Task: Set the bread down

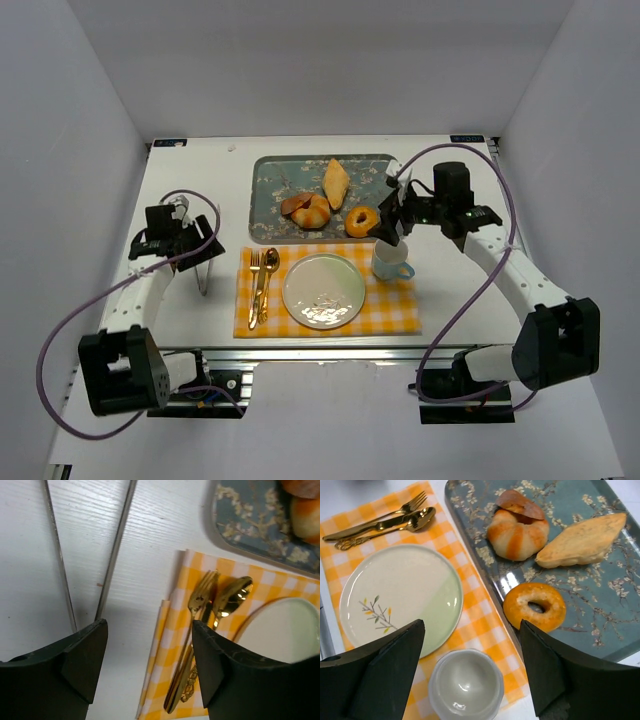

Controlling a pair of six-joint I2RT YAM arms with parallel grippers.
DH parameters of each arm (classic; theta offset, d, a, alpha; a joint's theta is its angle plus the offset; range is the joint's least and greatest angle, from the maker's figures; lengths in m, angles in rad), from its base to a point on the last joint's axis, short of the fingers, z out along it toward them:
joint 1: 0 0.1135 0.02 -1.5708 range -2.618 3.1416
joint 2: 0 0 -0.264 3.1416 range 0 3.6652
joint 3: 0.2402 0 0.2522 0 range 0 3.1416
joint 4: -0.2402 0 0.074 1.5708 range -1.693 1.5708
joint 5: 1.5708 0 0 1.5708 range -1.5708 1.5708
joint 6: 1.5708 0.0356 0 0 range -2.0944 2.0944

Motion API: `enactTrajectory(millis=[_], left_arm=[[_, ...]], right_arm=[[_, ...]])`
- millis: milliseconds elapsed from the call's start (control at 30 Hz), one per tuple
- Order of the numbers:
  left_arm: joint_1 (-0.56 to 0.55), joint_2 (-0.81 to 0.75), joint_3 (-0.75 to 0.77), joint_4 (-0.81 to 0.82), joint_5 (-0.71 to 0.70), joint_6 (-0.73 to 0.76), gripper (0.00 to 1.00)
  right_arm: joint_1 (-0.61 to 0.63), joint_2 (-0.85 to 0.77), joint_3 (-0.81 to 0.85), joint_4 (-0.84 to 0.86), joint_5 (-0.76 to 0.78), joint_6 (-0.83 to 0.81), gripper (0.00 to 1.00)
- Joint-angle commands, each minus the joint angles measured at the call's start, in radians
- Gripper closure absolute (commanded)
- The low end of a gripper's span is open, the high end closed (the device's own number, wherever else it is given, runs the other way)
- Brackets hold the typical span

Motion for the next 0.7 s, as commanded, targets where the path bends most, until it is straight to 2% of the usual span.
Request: enactTrajectory(millis=[0,167,333,667], left_arm=[[0.002,0.094,0.053,-0.052,-0.074,0.097,0.22],[-0.010,0.191,0.054,-0.033,-0.216,0.150,0.20],[-0.030,0.232,0.056,0.029,-0.285,0.161,0.18],[-0.047,0.398,0.079,0.109,-0.318,0.233,0.19]], right_arm=[[-0.002,-0.057,-0.033,-0.034,-0.055,-0.015,0.18],[-0.005,-0.077,-0.068,-0.008,-0.057,0.022,0.17],[-0.008,-0.077,-0.070,-0.006,-0.058,0.030,0.17],[-0.018,-0.077,-0.062,0.017,-0.058,0.059,0.17]])
